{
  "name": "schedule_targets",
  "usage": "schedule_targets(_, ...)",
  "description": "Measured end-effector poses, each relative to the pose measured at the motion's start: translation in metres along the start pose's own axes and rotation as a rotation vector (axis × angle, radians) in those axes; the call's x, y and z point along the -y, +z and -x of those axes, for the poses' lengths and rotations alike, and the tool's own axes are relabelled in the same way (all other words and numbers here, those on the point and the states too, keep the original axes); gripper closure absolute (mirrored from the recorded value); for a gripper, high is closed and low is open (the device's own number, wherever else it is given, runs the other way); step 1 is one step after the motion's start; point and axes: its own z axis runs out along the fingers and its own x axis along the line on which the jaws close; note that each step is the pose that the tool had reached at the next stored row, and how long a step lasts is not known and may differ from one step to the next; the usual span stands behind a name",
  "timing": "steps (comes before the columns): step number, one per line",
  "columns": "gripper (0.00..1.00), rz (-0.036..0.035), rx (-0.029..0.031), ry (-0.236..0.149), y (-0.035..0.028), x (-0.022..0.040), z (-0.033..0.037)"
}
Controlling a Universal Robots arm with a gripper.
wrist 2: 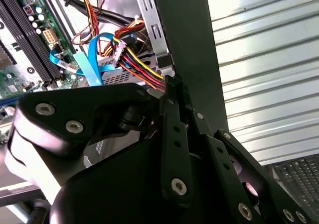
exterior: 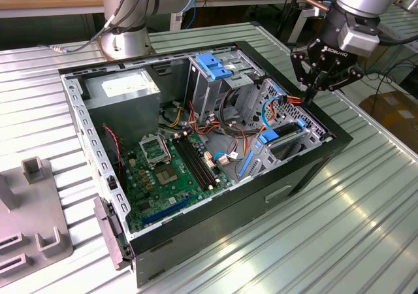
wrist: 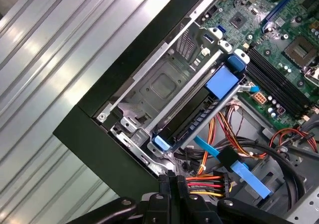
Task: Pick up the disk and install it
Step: 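Insert the first disk wire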
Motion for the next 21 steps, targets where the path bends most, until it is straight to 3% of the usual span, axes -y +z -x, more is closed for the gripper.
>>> schedule_targets(2,0.84,0.0021,0.0004,0.044,0.0001,0.0,0.0)
schedule_targets(9,0.84,0.0052,0.0012,0.11,0.0007,-0.0005,0.0005)
schedule_targets(11,0.84,0.0072,0.0016,0.153,0.0008,-0.0007,0.0006)
schedule_targets(14,0.84,0.0087,0.002,0.185,0.001,-0.0008,0.0008)
schedule_targets(21,0.84,0.0091,0.002,0.193,0.001,-0.001,0.0009)
